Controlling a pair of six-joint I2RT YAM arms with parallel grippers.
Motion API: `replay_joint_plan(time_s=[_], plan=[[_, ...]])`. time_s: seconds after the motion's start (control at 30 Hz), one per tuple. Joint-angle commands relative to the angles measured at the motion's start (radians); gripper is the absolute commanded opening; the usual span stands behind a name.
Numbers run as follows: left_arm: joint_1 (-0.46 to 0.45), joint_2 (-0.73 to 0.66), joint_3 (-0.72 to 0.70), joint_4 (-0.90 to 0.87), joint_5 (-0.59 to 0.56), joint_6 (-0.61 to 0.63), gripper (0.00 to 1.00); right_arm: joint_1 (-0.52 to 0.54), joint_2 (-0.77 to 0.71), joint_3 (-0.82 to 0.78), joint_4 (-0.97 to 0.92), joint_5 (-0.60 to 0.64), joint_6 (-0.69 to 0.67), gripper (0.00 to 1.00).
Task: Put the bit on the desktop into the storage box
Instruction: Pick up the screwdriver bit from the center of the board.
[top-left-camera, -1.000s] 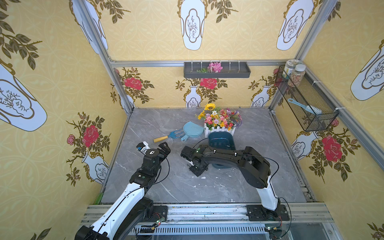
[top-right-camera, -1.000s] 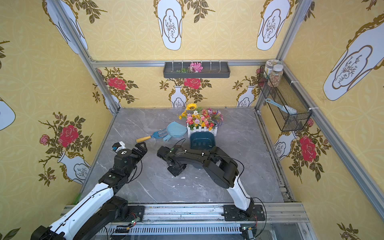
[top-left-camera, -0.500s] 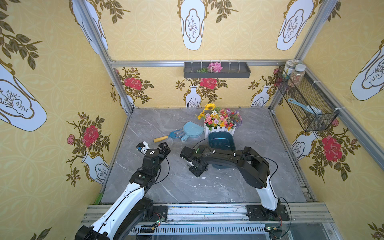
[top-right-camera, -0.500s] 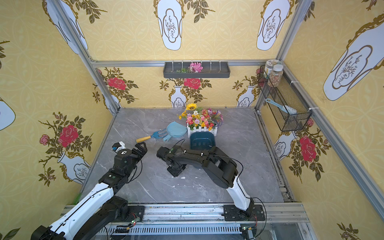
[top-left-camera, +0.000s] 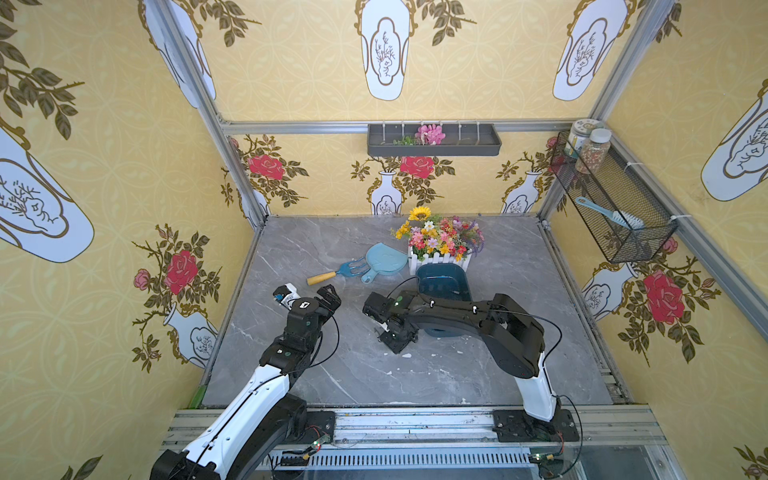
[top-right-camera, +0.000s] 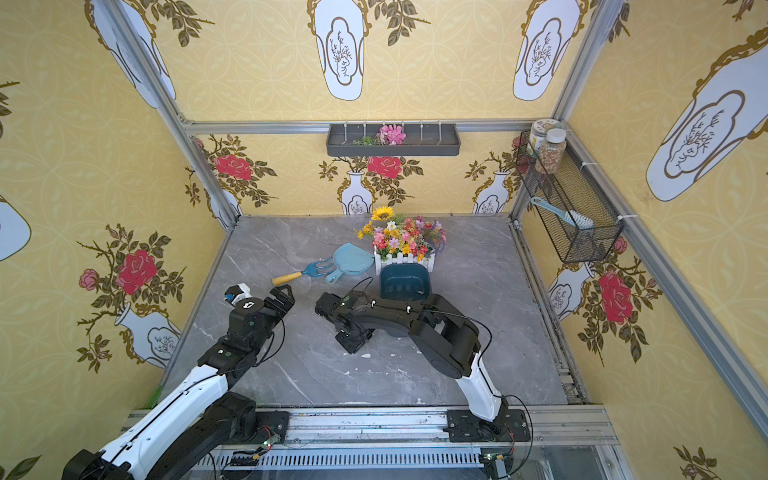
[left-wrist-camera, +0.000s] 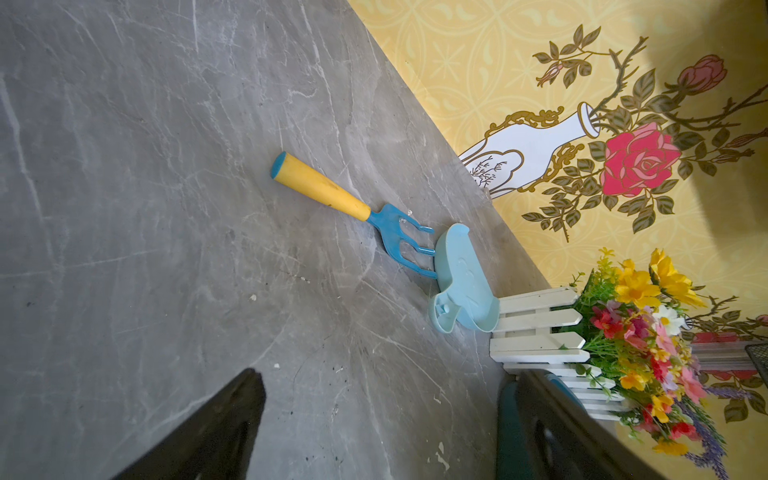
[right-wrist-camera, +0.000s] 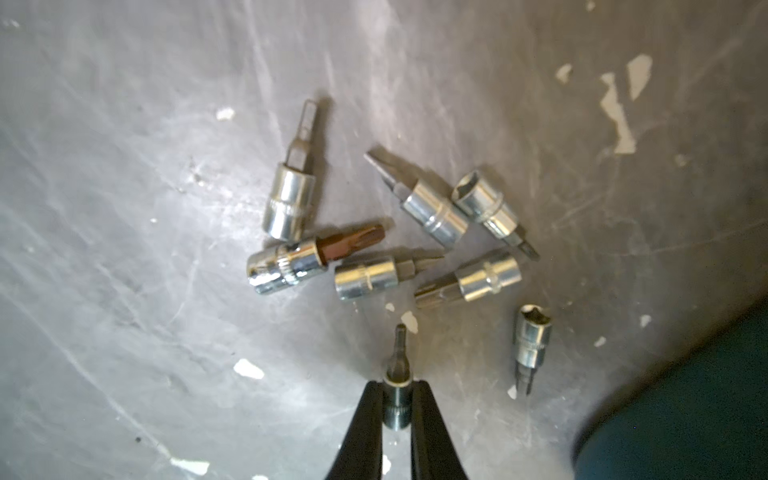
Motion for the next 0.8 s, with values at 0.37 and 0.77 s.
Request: replay_joint_plan(time_s=[0.37,0.77], plan=[[0.002,0.003,-0.006,0.019,-0.002,-0.004,1.00,-0.002,-0.119,-0.010,-0.017,0.022,0.007,0.11],[0.004,-0.004,-0.004,0.017,0.000,-0.002,1.00,-0.063,-0.229,0.011,-0.065,0.049,-0.017,0.11]])
